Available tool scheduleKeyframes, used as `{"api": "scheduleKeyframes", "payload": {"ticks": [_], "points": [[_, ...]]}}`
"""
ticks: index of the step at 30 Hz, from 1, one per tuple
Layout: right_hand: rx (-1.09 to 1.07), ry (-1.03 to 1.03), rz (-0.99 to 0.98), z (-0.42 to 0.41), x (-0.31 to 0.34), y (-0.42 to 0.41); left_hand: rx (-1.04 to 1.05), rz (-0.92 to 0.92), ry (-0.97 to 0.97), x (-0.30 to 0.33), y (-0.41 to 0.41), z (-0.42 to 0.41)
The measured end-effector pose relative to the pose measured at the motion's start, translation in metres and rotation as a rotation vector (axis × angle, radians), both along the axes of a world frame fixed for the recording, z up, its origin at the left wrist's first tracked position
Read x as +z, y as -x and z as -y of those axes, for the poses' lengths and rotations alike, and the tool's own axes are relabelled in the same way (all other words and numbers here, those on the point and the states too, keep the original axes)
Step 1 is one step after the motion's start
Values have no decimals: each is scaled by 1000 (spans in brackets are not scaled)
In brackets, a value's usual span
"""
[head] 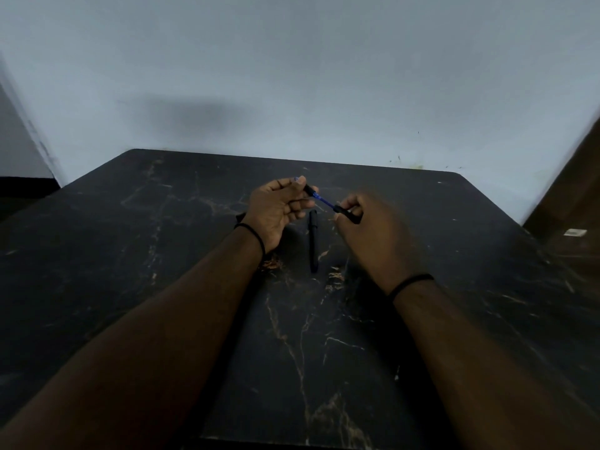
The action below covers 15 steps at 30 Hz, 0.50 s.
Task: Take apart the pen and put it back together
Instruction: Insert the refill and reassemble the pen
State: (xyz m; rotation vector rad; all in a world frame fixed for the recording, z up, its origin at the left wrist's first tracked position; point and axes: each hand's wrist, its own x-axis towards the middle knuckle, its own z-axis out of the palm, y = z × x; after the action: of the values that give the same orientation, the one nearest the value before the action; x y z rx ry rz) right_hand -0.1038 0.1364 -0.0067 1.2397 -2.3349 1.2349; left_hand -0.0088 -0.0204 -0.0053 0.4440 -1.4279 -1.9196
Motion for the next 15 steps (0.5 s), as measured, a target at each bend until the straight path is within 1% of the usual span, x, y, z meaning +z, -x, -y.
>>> {"api": "scheduleKeyframes", "payload": {"ticks": [4, 8, 11, 13, 15], "points": [[95, 42, 7, 1, -1, -5, 15, -8, -34, 0, -1, 1], [55, 38, -18, 0, -1, -5, 5, 8, -24, 1, -2, 0], [18, 17, 13, -1, 1, -2, -27, 36, 14, 0, -2, 0], [47, 29, 41, 0, 1, -3, -49, 48, 17, 1, -3, -1], [87, 57, 16, 0, 0, -6, -61, 56, 8, 1, -4, -2]]}}
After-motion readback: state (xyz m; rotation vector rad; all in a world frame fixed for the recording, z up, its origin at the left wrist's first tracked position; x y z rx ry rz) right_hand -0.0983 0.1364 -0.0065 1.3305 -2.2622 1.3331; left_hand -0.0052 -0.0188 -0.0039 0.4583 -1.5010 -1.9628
